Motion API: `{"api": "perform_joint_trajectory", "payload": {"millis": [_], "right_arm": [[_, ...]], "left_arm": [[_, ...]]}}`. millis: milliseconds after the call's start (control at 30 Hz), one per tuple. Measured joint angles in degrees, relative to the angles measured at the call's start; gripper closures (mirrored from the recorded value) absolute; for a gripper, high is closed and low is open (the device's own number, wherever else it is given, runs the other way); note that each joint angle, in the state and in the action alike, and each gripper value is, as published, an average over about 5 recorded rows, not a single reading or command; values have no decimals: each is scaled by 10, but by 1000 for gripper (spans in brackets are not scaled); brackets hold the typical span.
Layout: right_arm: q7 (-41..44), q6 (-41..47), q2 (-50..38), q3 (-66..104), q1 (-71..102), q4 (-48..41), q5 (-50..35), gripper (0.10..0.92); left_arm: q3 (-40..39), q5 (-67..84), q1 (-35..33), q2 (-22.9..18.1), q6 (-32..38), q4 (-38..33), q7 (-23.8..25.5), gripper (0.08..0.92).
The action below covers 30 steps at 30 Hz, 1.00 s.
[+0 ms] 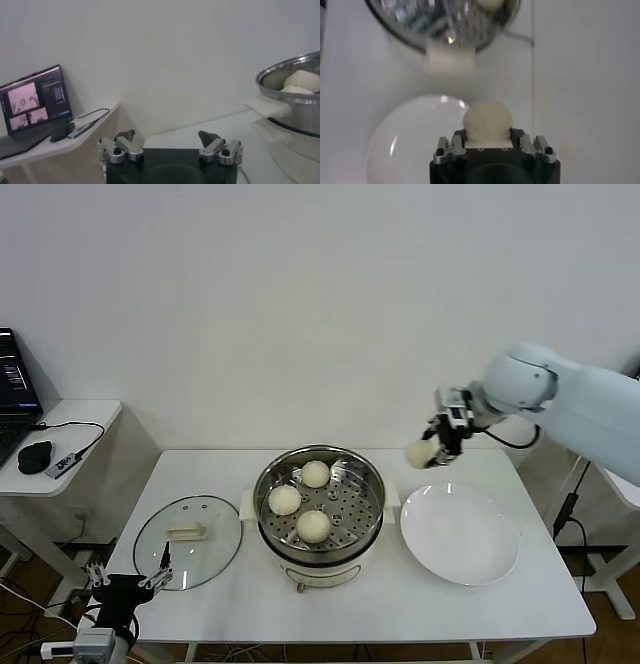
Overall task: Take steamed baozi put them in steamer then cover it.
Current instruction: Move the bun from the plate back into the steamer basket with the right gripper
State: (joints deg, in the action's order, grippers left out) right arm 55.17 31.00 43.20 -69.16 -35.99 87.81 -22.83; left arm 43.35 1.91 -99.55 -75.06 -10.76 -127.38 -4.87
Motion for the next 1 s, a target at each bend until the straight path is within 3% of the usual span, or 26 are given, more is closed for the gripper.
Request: {"api": "perform_joint_trajectory", "payload": {"millis": [367, 1000], "right_arm": [[-63, 61, 113, -22, 35, -28, -67, 463], [-87, 90, 190, -32, 99, -89, -40, 457]], "left_arm": [[4, 1, 1, -6, 0, -4, 0, 177], [5, 5, 7, -7, 0, 4, 0, 177]]}}
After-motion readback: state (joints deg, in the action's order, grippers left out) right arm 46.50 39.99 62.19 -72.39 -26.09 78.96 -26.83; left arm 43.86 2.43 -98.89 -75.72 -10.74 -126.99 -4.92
